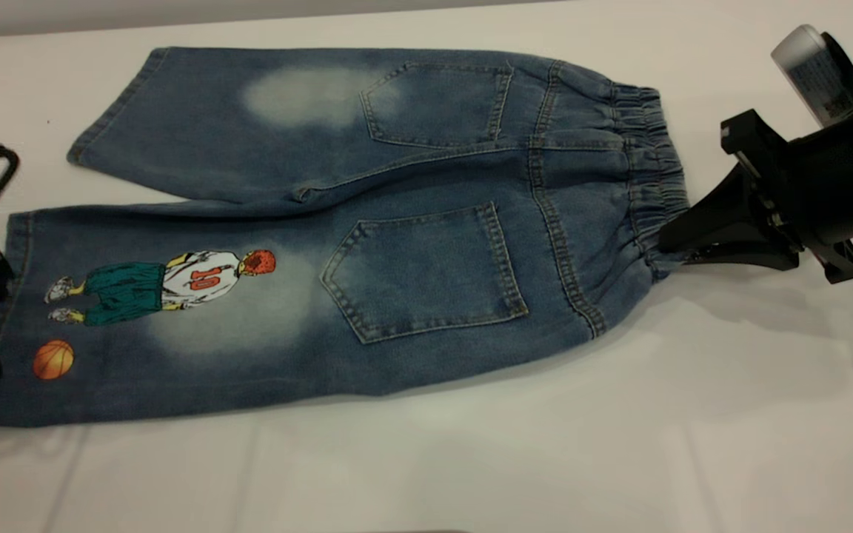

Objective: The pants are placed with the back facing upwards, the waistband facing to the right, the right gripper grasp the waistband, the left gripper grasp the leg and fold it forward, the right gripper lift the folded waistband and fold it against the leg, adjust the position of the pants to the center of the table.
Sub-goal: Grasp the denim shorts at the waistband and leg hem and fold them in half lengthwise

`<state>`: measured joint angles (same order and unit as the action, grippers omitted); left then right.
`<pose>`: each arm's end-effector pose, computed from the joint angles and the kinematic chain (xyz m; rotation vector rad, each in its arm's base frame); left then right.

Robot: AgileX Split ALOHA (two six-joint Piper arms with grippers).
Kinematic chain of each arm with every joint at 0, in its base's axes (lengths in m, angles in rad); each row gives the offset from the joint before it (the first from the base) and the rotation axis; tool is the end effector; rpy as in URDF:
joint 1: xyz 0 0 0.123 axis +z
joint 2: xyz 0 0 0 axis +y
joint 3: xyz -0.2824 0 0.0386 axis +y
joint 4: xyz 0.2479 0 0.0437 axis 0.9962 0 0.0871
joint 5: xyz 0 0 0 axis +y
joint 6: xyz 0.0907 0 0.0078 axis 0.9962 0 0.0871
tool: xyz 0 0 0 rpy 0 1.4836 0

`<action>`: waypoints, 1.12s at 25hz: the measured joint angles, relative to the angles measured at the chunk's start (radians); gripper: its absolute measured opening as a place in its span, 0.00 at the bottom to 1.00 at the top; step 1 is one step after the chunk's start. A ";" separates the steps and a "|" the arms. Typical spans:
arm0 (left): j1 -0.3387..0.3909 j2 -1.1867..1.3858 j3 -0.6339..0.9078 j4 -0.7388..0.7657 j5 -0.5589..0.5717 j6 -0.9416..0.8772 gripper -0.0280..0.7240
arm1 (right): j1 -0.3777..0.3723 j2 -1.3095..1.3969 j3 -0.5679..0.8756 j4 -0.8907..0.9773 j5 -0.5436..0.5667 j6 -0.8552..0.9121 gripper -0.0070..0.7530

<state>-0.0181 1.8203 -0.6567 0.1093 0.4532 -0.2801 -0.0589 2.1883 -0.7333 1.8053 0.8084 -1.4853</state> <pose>0.2493 -0.0002 0.0860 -0.2544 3.0823 0.0668 0.2980 0.0467 0.0313 0.3842 2.6005 1.1640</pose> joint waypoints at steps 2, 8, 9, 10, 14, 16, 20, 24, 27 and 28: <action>0.000 0.036 -0.002 0.000 -0.025 0.000 0.79 | 0.000 0.000 0.000 0.000 0.000 0.000 0.06; 0.000 0.104 -0.005 0.000 -0.097 0.002 0.79 | 0.000 0.000 0.000 -0.001 0.000 0.000 0.06; 0.000 0.113 -0.007 0.000 -0.108 0.004 0.79 | 0.000 0.000 0.000 -0.001 0.000 0.000 0.06; 0.000 0.121 -0.009 -0.002 -0.119 0.005 0.78 | 0.000 0.000 0.000 -0.001 0.000 0.000 0.06; 0.000 0.133 -0.010 -0.019 -0.129 0.008 0.68 | 0.000 0.000 0.000 -0.001 0.000 -0.002 0.06; 0.000 0.134 -0.010 -0.025 -0.129 0.008 0.57 | 0.000 0.000 0.000 -0.001 0.000 -0.003 0.06; 0.000 0.135 -0.010 -0.051 -0.129 0.009 0.24 | 0.000 0.000 0.000 -0.010 0.011 -0.003 0.06; 0.000 0.106 -0.010 -0.090 -0.102 0.058 0.11 | 0.000 -0.011 0.000 -0.043 0.027 0.002 0.06; 0.000 0.017 -0.010 -0.134 -0.075 0.111 0.11 | 0.000 -0.062 0.000 -0.092 0.033 0.040 0.06; 0.000 -0.017 -0.010 -0.150 -0.069 0.129 0.11 | 0.000 -0.085 0.000 -0.106 0.035 0.054 0.06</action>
<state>-0.0181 1.8033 -0.6669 -0.0411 0.3846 -0.1506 -0.0589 2.1029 -0.7333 1.6993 0.8437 -1.4317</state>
